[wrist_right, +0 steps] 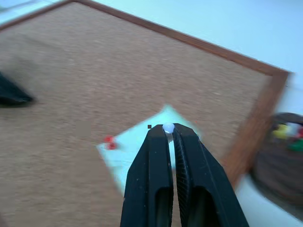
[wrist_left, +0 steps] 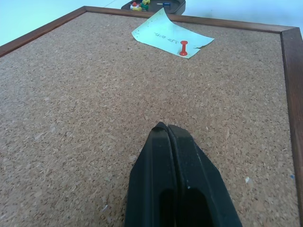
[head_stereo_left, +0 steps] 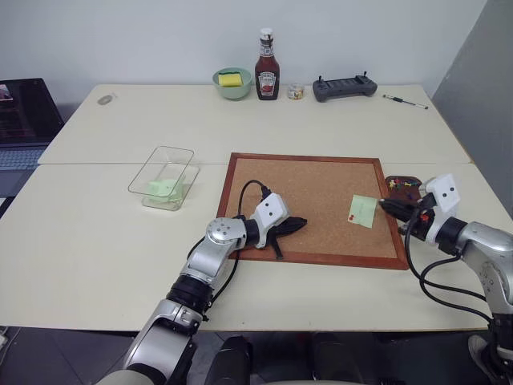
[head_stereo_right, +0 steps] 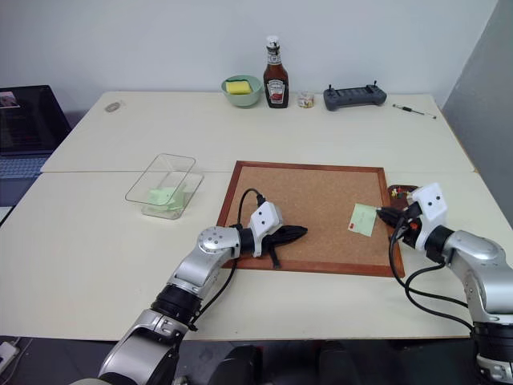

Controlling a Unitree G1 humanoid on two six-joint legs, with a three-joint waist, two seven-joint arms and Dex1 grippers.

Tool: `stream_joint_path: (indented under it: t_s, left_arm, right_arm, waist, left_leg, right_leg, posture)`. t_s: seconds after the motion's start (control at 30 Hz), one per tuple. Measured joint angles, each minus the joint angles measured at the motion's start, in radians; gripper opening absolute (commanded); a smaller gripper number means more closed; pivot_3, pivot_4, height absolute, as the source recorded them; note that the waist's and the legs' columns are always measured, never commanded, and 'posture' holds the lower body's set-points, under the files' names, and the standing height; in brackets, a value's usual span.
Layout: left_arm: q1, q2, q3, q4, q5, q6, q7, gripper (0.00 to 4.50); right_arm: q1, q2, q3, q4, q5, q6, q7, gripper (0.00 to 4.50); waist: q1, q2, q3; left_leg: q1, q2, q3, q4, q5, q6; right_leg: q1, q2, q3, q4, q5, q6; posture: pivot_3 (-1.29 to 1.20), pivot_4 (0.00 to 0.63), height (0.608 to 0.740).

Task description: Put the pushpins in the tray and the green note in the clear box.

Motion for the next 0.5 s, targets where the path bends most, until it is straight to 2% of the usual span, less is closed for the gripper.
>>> stream_joint_path:
  t_s: [0.27, 0.5]
  left_arm:
    - [0.000, 0.004, -0.002, 0.001, 0.001, -0.002, -0.001, 0.00]
    - [0.000, 0.005, -0.005, 0.000, 0.005, -0.004, 0.000, 0.00]
  right_arm:
    - [-0.085, -0.047, 0.065, 0.207, -0.257, -0.206, -0.124, 0.02]
    - [-0.153, -0.037, 0.148, 0.336, -0.365, -0.294, -0.153, 0.02]
  waist:
    - [-0.002, 0.001, -0.001]
    - [-0.002, 0.002, -0.001]
  left_leg:
    - [0.001, 0.000, 0.001, 0.000, 0.000, 0.000]
    - [0.001, 0.000, 0.001, 0.000, 0.000, 0.000]
  right_leg:
    - [0.000, 0.000, 0.000, 0.000, 0.000, 0.000]
    - [0.000, 0.000, 0.001, 0.000, 0.000, 0.000]
  posture:
    - [0.00, 0.150, 0.740]
    - [0.00, 0.150, 0.740]
